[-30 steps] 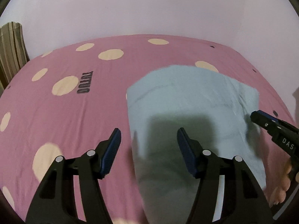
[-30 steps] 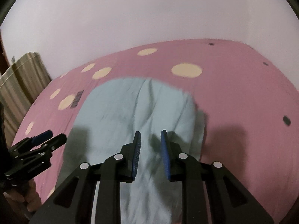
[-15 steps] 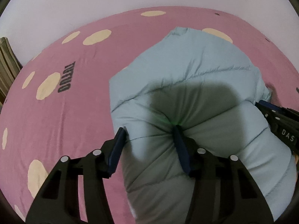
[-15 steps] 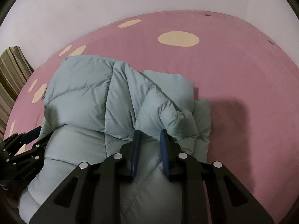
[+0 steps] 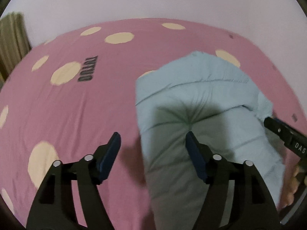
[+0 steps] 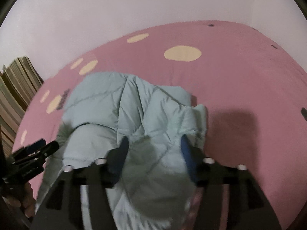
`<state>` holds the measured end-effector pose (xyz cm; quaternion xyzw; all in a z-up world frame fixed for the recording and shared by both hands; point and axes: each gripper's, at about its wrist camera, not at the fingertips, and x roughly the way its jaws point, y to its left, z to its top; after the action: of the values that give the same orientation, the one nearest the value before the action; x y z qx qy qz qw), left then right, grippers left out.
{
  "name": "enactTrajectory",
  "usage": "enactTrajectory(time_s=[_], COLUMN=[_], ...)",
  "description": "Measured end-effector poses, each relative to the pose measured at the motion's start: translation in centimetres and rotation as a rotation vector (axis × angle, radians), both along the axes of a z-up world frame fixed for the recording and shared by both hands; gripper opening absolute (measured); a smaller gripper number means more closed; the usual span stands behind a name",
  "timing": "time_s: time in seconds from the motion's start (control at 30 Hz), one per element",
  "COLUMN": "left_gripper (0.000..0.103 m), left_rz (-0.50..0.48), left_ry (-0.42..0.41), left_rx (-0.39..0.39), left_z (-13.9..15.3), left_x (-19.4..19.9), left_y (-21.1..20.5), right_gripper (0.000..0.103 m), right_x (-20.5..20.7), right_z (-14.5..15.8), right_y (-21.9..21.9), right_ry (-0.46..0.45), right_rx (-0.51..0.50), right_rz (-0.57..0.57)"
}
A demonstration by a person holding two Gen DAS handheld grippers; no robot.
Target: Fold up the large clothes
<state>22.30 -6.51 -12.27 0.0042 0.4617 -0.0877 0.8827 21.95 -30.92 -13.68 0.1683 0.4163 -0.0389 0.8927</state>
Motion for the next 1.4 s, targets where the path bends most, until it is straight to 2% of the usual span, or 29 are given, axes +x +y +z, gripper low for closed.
enactTrajectory(time_s=[0.13, 0.33, 0.53, 0.8, 0.93, 1.1, 1.23, 1.4], left_gripper=[0.080, 0.081, 0.083, 0.087, 0.088, 0.086, 0.082, 0.078], left_rz=[0.017, 0.028, 0.009, -0.052, -0.064, -0.070, -0.092, -0.103], left_ry=[0.020, 0.030, 0.074, 0.103, 0.137, 0.194, 0.179, 0.175], left_rx=[-0.071, -0.123, -0.234, -0.254, -0.293, -0.373, -0.356, -0.352], left_z=[0.1, -1.0, -1.4, -3.0, -4.2, -5.7, -5.7, -5.9], left_x=[-2.3, -4.2, -3.4, -2.3, -1.7, -1.1, -1.1, -0.9], left_y=[1.5, 1.8, 1.6, -0.3, -0.2, 0.2, -0.1, -0.5], right_gripper=[0.061, 0.063, 0.071, 0.077, 0.080, 0.079, 0.077, 0.062], right_x=[-1.9, -3.4, -3.4, -2.8, -2.5, -2.5, -2.8, -3.1], right_z=[0.6, -0.6, -2.3, -4.3, -5.3, -5.5, -5.5, -5.5], right_y=[-0.6, -0.7, -1.0, -1.0, -1.3, -1.0, -0.7, -0.1], right_ry=[-0.005, 0.031, 0.061, 0.093, 0.097, 0.091, 0.081, 0.065], right_rx=[0.032, 0.081, 0.156, 0.221, 0.259, 0.248, 0.234, 0.245], right_rz=[-0.002, 0.015, 0.016, 0.022, 0.022, 0.026, 0.023, 0.028])
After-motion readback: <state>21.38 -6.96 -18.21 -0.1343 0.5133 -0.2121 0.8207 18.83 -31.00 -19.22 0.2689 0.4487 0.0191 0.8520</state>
